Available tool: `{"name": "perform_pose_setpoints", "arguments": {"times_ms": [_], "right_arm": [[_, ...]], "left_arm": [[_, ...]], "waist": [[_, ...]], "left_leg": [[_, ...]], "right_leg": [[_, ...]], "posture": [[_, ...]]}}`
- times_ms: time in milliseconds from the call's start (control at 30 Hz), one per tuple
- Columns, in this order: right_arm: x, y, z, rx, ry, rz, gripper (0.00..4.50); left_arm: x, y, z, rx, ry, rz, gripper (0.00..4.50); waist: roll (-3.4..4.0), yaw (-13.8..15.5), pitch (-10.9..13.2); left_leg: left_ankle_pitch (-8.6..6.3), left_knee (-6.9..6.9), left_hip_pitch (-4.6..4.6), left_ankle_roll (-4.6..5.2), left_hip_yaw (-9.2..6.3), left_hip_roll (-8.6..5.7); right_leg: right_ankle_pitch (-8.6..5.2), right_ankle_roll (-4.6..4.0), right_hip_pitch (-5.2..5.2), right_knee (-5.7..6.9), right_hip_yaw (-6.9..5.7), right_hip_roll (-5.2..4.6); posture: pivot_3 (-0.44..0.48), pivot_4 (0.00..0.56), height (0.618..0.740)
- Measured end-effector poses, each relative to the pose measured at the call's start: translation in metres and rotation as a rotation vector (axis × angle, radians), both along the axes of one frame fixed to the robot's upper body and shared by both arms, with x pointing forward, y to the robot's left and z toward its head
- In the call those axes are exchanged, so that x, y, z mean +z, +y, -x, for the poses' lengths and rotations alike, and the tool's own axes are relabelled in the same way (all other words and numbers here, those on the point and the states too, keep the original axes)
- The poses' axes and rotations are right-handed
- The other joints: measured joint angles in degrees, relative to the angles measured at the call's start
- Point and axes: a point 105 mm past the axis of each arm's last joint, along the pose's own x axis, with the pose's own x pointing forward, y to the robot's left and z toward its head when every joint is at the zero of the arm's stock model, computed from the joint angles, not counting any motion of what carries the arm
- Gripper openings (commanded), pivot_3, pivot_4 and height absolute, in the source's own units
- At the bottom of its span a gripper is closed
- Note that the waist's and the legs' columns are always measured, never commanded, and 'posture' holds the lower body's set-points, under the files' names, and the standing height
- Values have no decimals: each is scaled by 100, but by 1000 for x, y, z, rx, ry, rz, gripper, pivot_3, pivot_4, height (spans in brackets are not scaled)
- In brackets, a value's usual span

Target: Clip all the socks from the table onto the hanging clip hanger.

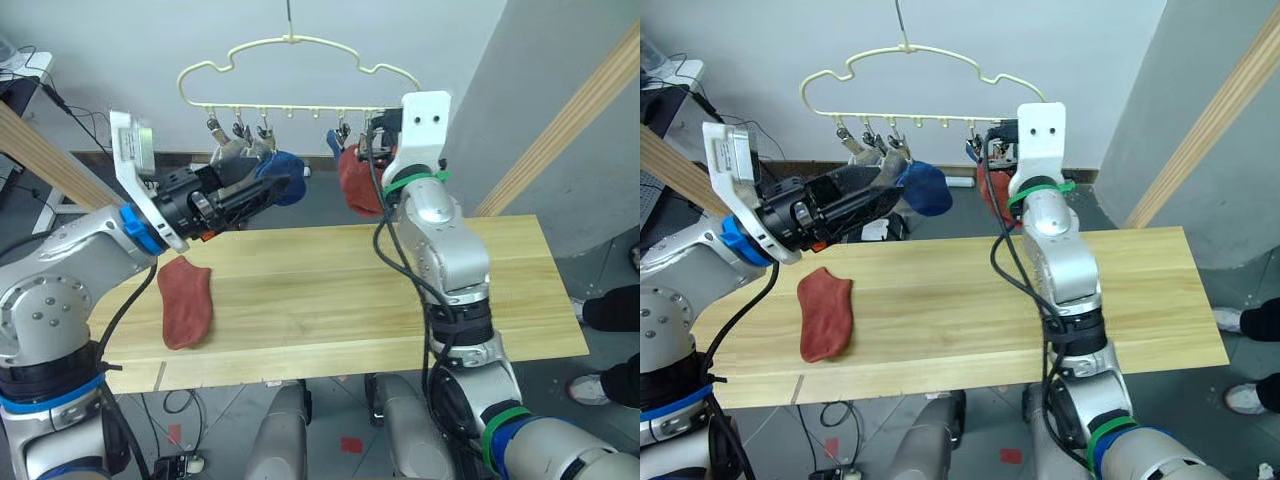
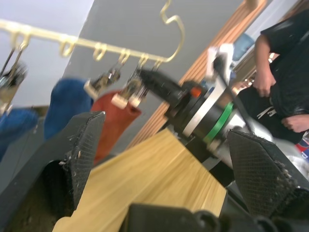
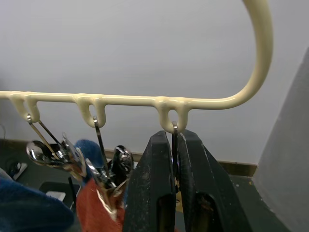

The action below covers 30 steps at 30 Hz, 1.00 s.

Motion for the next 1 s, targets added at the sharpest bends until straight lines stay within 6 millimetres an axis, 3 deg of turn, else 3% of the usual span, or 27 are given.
{"name": "perform_pose_setpoints", "arguments": {"times_ms": [100,167,267,433,600,833,1000], "right_arm": [[10,-26,6,100,34,14,9],[18,-32,10,168,69,-7,9],[17,-25,15,295,163,-84,9],[18,-27,22,455,324,-218,9],[16,-35,27,512,391,-211,9],[18,-39,26,548,408,-185,9],[21,-37,28,614,444,-208,9]], "left_arm": [[-23,8,3,16,67,-20,4500],[-28,11,3,23,77,-31,4500],[-33,14,5,30,73,-42,4500],[-67,33,12,82,156,-86,4500],[-96,55,19,160,219,-146,4500],[-94,59,20,172,195,-151,4500],[-106,82,15,287,212,-201,4500]], "waist": [[2,22,1],[2,23,1],[2,3,1],[4,-32,2],[6,17,3],[6,41,3],[6,7,3]], "left_leg": [[-1,-2,0,1,-16,0],[-1,-2,1,2,-18,0],[-1,-4,4,2,-16,4],[-2,-16,4,4,-9,4],[-2,-45,6,5,-12,0],[-2,-61,7,5,-8,0],[-2,-77,9,5,-6,4]], "right_leg": [[0,0,23,-32,-16,1],[0,0,26,-34,-18,0],[0,0,27,-33,-16,1],[0,-1,22,-36,-12,-3],[-2,-1,21,-48,-16,-6],[-2,-1,20,-58,-14,-8],[-2,-1,14,-63,-14,-7]], "posture": [[-20,366,740],[-20,366,740],[-28,372,740],[-28,379,740],[-31,382,740],[-31,386,740],[-31,388,740]]}}
